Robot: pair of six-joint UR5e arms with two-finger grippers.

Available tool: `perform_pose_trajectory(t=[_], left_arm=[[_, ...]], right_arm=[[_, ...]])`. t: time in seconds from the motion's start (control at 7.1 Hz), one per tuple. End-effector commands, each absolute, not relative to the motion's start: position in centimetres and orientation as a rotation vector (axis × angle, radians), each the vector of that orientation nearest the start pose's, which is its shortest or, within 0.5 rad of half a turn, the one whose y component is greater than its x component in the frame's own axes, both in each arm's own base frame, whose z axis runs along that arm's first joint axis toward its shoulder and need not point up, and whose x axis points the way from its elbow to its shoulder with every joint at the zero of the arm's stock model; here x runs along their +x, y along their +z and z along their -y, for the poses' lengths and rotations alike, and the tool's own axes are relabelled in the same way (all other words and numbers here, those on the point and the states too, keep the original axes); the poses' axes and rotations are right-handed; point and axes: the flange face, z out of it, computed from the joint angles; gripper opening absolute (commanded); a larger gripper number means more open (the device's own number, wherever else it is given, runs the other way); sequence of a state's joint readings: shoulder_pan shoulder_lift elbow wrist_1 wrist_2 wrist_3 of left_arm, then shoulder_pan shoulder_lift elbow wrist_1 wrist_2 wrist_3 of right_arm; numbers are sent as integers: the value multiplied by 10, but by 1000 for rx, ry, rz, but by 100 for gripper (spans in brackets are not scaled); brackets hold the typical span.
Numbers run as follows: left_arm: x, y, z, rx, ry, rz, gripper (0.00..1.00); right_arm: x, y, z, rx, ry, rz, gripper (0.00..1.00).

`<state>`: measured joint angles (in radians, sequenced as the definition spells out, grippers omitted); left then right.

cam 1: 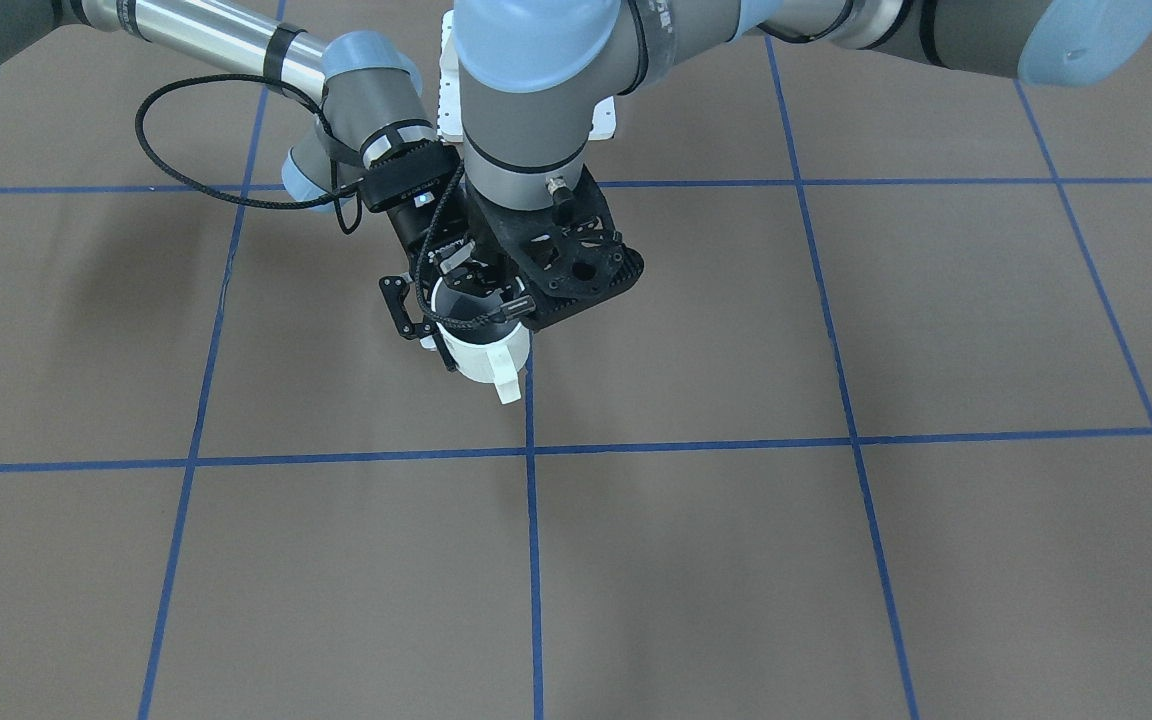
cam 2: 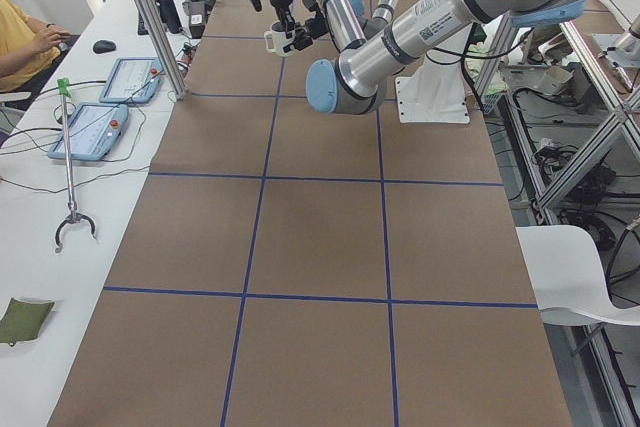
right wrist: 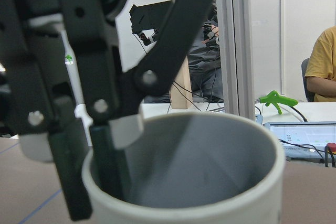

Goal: Left arm hands cup to right arm to dump lemon

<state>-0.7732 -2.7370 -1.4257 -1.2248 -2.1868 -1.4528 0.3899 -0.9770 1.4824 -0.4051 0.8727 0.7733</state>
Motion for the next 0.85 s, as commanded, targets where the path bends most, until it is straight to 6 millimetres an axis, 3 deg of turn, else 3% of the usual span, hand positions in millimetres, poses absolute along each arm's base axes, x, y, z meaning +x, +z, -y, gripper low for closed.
perform_pose_trajectory(t=[0.0,0.42,0.56,0.7], left_arm=[[464,-7,559,-251,-403,-853,0],[458,-14,560,-245,-404,-865,0],[446,-22,566,-245,-411,-884,0],[421,-31,578,-253,-426,-915,0]], right_arm=[[-523,219,428,1306,274,1017,94],[-538,231,411,1283,239,1019,99],[-541,240,407,1274,225,1009,99],[-541,249,406,1268,219,999,99]])
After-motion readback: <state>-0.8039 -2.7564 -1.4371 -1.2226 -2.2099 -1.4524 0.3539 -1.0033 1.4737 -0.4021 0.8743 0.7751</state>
